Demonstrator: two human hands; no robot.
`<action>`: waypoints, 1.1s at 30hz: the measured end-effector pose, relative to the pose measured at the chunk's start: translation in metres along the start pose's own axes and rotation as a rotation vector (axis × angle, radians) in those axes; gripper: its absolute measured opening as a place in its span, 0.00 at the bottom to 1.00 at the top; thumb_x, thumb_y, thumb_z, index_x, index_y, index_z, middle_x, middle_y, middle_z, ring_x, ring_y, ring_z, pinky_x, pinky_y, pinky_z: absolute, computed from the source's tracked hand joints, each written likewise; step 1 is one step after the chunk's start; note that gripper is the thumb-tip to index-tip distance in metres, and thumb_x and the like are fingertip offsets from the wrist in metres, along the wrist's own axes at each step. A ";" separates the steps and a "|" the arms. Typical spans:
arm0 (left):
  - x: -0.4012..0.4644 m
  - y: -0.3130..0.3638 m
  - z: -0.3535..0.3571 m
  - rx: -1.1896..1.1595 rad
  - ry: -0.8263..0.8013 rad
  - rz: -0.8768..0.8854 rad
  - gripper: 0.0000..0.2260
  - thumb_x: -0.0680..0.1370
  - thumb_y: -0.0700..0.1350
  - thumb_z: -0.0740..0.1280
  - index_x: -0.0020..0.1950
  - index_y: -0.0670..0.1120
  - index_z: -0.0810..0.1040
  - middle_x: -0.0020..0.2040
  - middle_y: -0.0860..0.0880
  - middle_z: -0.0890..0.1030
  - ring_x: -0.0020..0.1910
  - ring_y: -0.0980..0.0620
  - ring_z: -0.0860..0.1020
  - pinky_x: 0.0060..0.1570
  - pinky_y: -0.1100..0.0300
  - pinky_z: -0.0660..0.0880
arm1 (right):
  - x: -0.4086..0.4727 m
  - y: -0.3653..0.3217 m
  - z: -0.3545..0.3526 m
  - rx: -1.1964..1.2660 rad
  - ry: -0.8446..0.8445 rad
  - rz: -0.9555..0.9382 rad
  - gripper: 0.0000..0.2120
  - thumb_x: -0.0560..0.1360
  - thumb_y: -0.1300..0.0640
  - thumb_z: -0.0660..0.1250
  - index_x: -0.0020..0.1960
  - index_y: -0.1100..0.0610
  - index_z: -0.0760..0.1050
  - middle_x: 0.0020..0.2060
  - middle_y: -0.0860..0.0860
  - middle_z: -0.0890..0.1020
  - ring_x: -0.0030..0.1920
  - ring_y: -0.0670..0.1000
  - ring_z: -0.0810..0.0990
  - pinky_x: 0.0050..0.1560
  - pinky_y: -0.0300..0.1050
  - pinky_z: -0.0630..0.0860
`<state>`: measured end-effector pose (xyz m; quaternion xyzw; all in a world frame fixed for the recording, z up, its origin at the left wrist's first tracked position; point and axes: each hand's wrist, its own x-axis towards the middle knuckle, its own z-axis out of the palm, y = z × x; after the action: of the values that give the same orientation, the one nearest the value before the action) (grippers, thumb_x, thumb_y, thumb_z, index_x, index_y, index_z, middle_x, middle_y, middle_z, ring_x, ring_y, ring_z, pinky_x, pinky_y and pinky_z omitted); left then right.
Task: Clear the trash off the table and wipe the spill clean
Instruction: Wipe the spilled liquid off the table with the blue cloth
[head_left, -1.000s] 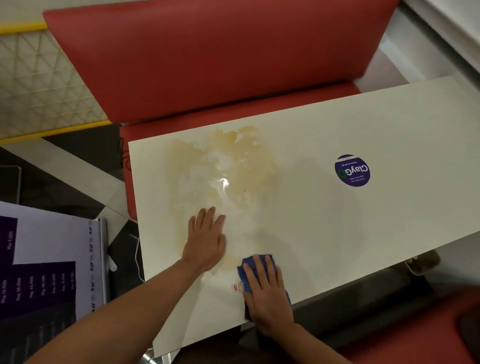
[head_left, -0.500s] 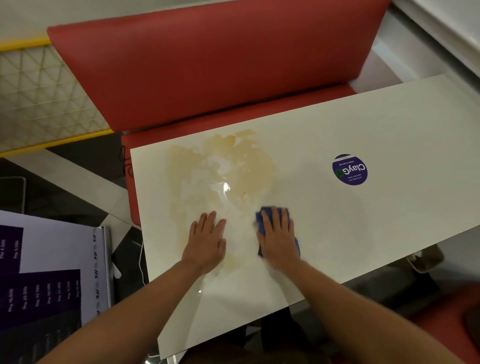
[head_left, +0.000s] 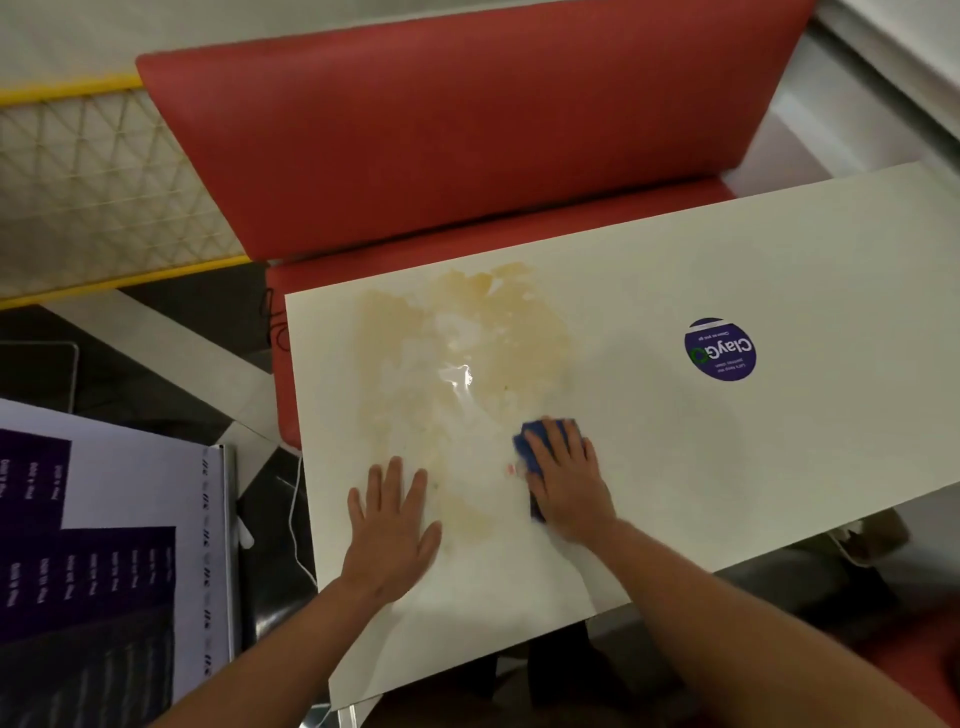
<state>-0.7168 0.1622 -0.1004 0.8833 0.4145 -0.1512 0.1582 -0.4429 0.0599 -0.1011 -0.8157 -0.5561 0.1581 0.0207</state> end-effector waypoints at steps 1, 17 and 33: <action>0.000 0.000 0.001 0.001 0.001 0.001 0.33 0.83 0.65 0.46 0.83 0.52 0.41 0.82 0.44 0.36 0.80 0.38 0.34 0.76 0.37 0.39 | 0.015 0.004 -0.005 -0.011 -0.004 0.049 0.27 0.80 0.47 0.53 0.77 0.55 0.67 0.76 0.58 0.67 0.74 0.67 0.65 0.67 0.65 0.69; 0.001 -0.003 0.000 0.014 -0.023 0.000 0.35 0.79 0.67 0.41 0.83 0.52 0.41 0.83 0.43 0.37 0.81 0.38 0.36 0.76 0.36 0.41 | -0.075 -0.026 0.028 -0.080 -0.022 -0.224 0.24 0.82 0.47 0.58 0.76 0.52 0.70 0.77 0.55 0.68 0.77 0.63 0.65 0.73 0.61 0.62; -0.002 0.003 -0.016 -0.032 -0.047 -0.007 0.33 0.83 0.63 0.52 0.83 0.52 0.42 0.83 0.43 0.37 0.81 0.38 0.37 0.77 0.37 0.44 | -0.105 -0.088 0.048 -0.014 -0.077 -0.047 0.47 0.67 0.48 0.74 0.81 0.57 0.57 0.80 0.61 0.60 0.80 0.68 0.52 0.75 0.66 0.53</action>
<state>-0.7136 0.1656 -0.0845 0.8753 0.4164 -0.1659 0.1816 -0.5704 -0.0099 -0.1034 -0.7957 -0.5767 0.1850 -0.0029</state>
